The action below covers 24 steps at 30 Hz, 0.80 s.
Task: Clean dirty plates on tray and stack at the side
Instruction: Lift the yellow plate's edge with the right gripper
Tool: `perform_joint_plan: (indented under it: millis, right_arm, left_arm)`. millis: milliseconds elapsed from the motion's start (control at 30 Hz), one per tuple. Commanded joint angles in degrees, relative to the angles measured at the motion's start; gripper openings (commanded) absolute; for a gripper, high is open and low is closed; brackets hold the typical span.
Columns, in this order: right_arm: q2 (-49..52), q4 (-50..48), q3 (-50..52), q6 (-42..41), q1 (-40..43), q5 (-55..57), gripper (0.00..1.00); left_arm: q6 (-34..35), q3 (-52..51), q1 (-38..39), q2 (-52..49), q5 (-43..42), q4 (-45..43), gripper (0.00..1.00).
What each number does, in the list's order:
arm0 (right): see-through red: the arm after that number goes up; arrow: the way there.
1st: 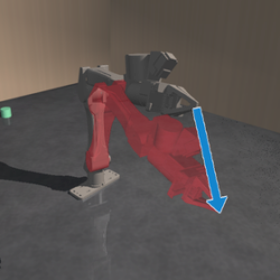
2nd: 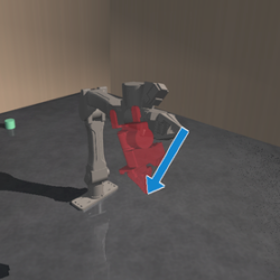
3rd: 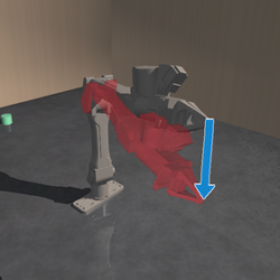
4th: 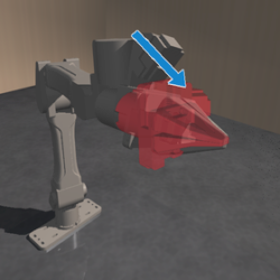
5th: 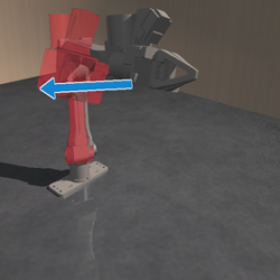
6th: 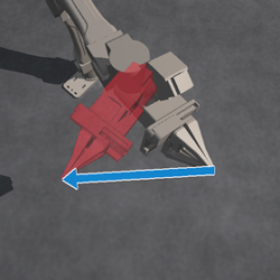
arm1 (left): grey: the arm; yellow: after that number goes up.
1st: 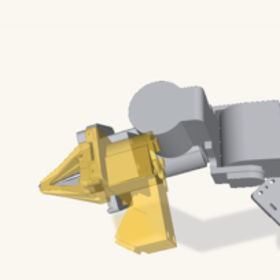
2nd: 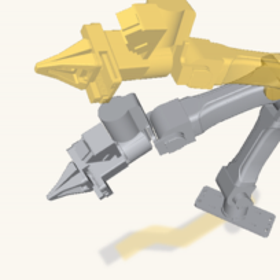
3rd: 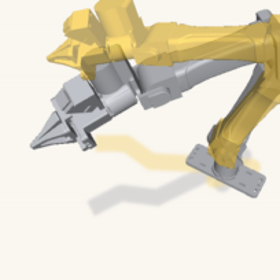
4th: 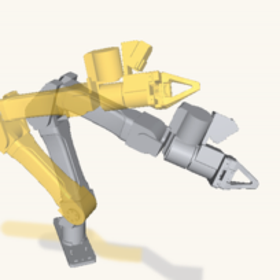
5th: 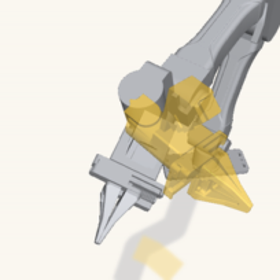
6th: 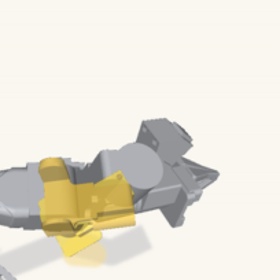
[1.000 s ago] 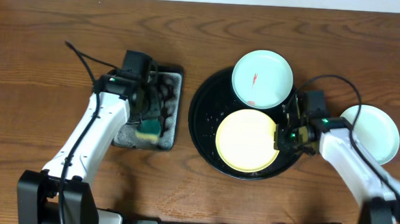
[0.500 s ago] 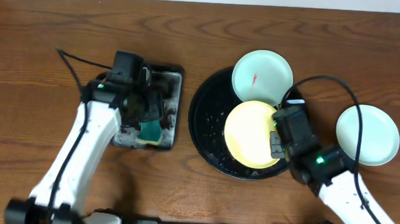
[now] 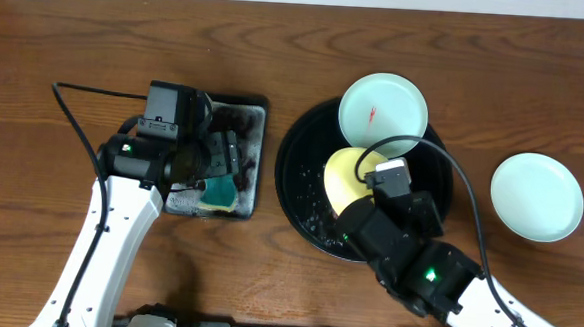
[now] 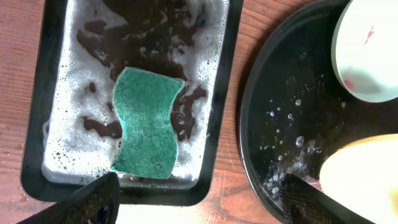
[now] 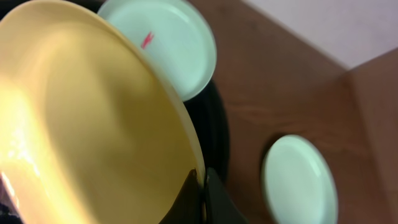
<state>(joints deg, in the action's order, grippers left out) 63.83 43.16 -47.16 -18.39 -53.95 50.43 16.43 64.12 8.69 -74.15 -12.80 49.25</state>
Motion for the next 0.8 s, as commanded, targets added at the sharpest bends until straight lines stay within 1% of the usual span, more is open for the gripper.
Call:
perform_joint_plan:
  millis: [0, 133, 267, 467, 633, 767]
  right_arm:
    - [-0.61, -0.13, -1.92, 2.67, -3.52, 11.50, 0.01]
    - [-0.61, -0.96, -1.92, 8.09, -6.82, 18.69, 0.01]
    - [-0.61, -1.73, -1.92, 11.89, -9.73, 19.82, 0.01]
    - [-0.61, -1.70, -1.92, 12.31, -12.41, 19.87, 0.01]
    - [-0.57, -2.38, -1.92, 12.41, -12.52, 19.87, 0.01]
    - [-0.57, -2.47, -1.92, 14.27, -12.48, 19.89, 0.01]
  left_arm:
    - [-0.55, 0.72, -0.15, 0.00, -0.24, 0.15, 0.83]
    - [-0.55, 0.72, -0.15, 0.00, -0.24, 0.15, 0.83]
    - [-0.55, 0.72, -0.15, 0.00, -0.24, 0.15, 0.83]
    - [-0.55, 0.72, -0.15, 0.00, -0.24, 0.15, 0.83]
    - [-0.55, 0.72, -0.15, 0.00, -0.24, 0.15, 0.83]
    - [-0.55, 0.72, -0.15, 0.00, -0.24, 0.15, 0.83]
